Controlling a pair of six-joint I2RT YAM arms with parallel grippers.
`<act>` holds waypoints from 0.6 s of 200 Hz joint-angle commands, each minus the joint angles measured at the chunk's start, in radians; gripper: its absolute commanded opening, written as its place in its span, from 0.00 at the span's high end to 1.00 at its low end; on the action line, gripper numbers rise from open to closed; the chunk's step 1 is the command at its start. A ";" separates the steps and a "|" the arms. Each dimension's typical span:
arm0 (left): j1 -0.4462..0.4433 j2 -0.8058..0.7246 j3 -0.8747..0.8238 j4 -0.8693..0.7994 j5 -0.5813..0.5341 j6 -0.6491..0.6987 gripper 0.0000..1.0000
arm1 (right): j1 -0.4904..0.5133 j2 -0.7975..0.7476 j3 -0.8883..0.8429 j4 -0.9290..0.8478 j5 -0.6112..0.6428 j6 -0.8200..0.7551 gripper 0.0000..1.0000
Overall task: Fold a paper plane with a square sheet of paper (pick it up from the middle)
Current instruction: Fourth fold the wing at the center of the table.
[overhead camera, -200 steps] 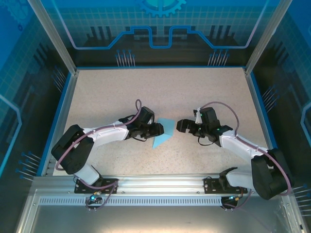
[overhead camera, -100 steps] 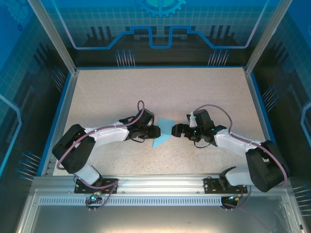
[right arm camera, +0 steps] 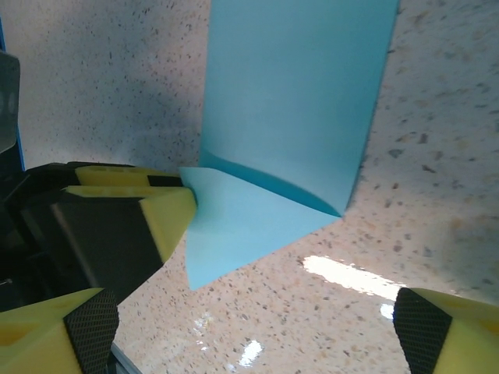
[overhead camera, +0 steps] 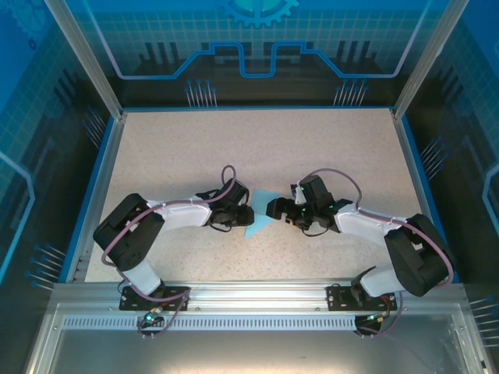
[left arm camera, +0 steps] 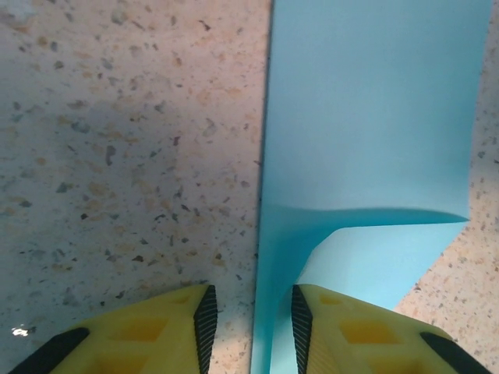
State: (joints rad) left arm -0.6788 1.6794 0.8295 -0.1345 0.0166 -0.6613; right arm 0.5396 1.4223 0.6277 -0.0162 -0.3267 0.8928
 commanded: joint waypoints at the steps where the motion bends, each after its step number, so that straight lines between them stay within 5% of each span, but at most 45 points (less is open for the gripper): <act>1: 0.006 0.032 0.016 -0.027 -0.093 -0.020 0.68 | 0.044 0.025 0.054 -0.041 0.071 0.081 0.08; 120: 0.006 0.048 0.000 -0.025 -0.094 -0.031 0.78 | 0.088 0.169 0.134 -0.047 0.151 0.208 0.31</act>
State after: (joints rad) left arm -0.6800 1.6825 0.8295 -0.1455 -0.0086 -0.6815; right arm 0.6113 1.5730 0.7334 -0.0593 -0.1902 1.0801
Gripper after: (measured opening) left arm 0.225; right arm 0.696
